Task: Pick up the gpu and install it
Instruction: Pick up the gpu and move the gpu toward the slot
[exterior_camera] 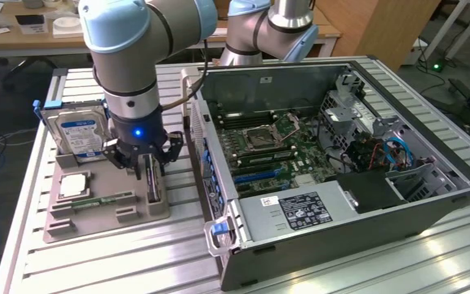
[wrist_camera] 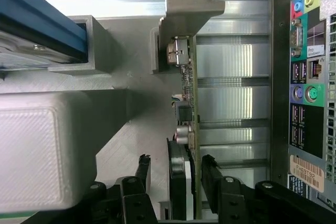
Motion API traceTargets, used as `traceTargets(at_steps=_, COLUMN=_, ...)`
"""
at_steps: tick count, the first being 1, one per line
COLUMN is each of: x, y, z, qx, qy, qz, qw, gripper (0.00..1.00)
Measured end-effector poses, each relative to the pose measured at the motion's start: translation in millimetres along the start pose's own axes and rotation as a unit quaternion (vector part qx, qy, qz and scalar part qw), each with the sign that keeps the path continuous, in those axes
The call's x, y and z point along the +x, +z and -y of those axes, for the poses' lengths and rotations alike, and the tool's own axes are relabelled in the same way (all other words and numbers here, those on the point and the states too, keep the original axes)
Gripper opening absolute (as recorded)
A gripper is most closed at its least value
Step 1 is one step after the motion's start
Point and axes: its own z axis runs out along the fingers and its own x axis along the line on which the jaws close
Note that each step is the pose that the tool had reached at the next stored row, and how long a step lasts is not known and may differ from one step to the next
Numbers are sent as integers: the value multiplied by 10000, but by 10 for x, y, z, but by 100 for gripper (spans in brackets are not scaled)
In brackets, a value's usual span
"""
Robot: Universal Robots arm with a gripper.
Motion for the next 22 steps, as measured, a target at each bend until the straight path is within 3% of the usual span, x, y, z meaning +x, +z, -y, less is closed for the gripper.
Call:
traceTargets(at_steps=3, x=-2, y=4, z=0, qx=0, qy=0, qz=0, qw=10000, gripper=51)
traceTargets(at_steps=6, x=-6, y=9, z=0, qx=0, qy=0, qz=0, qw=10000, gripper=37)
traceTargets(at_steps=15, x=-19, y=19, z=-1, qx=0, qy=0, qz=-1, qw=10000, gripper=37)
traceTargets(at_steps=17, x=-18, y=20, z=0, qx=1, qy=0, qz=-1, qw=10000, gripper=36)
traceTargets(at_steps=18, x=-18, y=21, z=0, qx=0, qy=0, qz=-1, qw=10000, gripper=29)
traceTargets(at_steps=22, x=-19, y=24, z=0, qx=1, qy=0, qz=0, qw=10000, gripper=29)
